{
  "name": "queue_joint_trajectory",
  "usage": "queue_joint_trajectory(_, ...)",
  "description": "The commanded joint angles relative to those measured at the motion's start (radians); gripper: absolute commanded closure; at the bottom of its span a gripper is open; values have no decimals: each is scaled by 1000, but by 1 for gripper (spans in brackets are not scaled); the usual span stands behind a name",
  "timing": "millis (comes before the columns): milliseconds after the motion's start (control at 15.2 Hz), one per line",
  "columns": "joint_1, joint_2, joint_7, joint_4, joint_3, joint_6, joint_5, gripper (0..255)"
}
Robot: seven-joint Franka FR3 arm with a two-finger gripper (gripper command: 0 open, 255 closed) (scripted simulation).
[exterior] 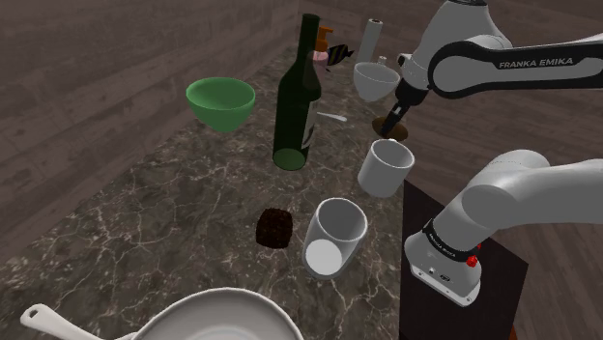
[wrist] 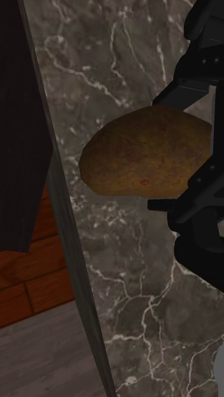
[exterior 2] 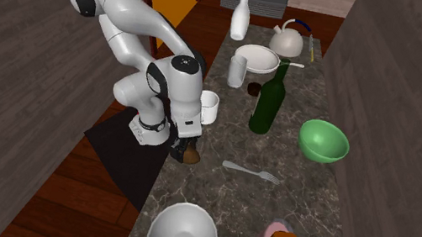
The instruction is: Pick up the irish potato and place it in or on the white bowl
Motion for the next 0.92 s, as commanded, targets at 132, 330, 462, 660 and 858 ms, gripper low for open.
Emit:
queue_joint_trajectory(132,0,0,0,0,0,0,0,255)
queue_joint_trajectory(330,2,-10,-2,22,2,-32,3,255)
queue_joint_trajectory(462,3,-18,-5,46,3,-63,7,255)
queue_joint_trajectory(660,5,-27,-8,82,6,-108,11,255)
queue_joint_trajectory(858,7,-33,-12,119,8,-151,15,255)
